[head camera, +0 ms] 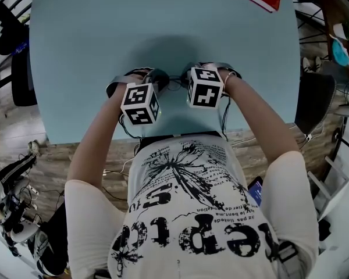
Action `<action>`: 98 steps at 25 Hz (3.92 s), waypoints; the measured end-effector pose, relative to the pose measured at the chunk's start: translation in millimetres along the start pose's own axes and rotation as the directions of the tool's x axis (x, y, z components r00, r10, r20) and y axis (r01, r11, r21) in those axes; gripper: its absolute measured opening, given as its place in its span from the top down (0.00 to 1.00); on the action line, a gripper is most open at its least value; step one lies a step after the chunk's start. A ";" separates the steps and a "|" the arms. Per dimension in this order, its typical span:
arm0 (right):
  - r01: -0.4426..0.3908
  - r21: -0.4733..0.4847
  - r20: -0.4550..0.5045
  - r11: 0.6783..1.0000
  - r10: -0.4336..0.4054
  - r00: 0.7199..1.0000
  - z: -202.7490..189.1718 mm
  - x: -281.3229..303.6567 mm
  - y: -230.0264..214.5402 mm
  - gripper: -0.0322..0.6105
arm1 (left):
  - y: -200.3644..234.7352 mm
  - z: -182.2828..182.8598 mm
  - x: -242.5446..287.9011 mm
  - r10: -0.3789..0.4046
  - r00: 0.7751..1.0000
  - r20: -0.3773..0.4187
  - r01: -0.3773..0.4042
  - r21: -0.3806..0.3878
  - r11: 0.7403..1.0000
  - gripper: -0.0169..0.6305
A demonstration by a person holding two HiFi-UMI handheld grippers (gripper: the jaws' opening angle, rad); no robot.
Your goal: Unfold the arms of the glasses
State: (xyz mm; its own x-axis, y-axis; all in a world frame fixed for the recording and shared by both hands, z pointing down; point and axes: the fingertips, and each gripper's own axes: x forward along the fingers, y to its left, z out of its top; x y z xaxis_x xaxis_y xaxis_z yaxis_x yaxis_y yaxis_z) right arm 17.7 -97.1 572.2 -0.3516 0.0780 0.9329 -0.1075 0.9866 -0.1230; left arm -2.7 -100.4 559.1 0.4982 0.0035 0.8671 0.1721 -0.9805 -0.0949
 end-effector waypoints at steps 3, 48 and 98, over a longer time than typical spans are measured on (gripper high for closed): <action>-0.006 0.004 -0.011 1.000 0.006 1.000 -1.2 0.6 1.9 0.89 | -2.2 3.2 -5.0 0.008 0.998 0.057 -0.009 0.012 1.000 0.93; 0.167 -0.017 -0.030 0.986 -0.167 0.985 40.3 5.4 12.7 0.75 | -16.4 -26.6 -73.3 0.139 0.945 0.295 -0.091 -0.172 0.981 0.93; 0.420 -0.006 0.214 0.907 -0.409 0.887 16.5 -92.6 17.7 0.91 | -3.6 -35.4 -70.8 0.101 0.985 0.140 -0.080 -0.148 0.986 0.93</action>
State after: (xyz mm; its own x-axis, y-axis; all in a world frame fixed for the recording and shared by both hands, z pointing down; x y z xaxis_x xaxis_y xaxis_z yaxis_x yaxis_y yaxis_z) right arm 33.0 -89.2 478.0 -0.4665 -0.3654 0.8055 -0.2400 0.9288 0.2824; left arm -68.7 -104.1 515.3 0.6270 -0.0684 0.7760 0.0041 -0.9958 -0.0911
